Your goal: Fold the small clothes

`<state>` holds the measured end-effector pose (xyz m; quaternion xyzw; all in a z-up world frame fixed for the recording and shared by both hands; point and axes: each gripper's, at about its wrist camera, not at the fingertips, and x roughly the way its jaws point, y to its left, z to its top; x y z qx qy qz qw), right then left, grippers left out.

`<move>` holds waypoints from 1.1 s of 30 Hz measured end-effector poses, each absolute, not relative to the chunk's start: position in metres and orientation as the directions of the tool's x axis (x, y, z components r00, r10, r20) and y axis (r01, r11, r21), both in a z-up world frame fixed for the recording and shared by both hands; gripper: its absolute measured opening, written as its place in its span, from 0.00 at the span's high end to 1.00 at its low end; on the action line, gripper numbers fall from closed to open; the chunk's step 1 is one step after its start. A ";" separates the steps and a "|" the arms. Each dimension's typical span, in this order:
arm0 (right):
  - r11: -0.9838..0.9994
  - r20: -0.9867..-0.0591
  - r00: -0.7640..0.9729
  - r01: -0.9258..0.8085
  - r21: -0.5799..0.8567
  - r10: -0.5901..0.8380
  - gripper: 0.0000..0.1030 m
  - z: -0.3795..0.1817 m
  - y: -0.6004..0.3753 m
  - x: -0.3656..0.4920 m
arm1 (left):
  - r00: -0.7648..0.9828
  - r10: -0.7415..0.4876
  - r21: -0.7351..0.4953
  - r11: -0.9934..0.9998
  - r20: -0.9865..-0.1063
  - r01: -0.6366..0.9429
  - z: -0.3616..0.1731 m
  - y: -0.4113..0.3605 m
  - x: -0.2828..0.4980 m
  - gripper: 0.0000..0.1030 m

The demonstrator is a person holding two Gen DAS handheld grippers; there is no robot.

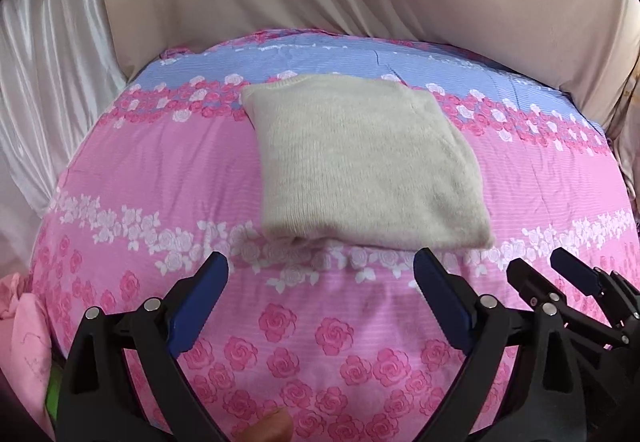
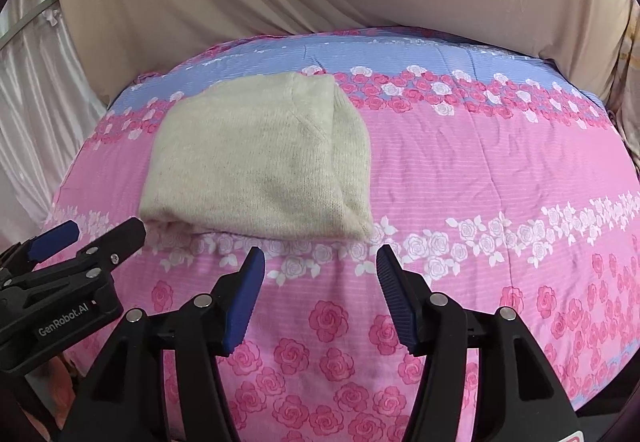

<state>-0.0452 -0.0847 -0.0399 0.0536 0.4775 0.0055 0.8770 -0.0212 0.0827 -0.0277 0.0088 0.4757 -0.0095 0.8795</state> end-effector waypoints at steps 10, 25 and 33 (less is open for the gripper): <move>0.995 -0.846 0.532 0.049 0.082 0.044 0.45 -0.043 -0.080 -0.057 | 0.522 -0.018 0.001 0.999 -0.853 0.036 -0.034 0.080 -0.039 0.11; 0.996 -0.849 0.525 0.032 0.080 0.051 0.45 -0.044 -0.070 -0.060 | 0.513 0.010 0.018 1.000 -0.858 0.011 -0.034 0.089 -0.042 0.11; 0.996 -0.849 0.525 0.032 0.078 0.050 0.45 -0.044 -0.070 -0.060 | 0.514 0.016 0.024 1.000 -0.858 0.010 -0.035 0.090 -0.042 0.11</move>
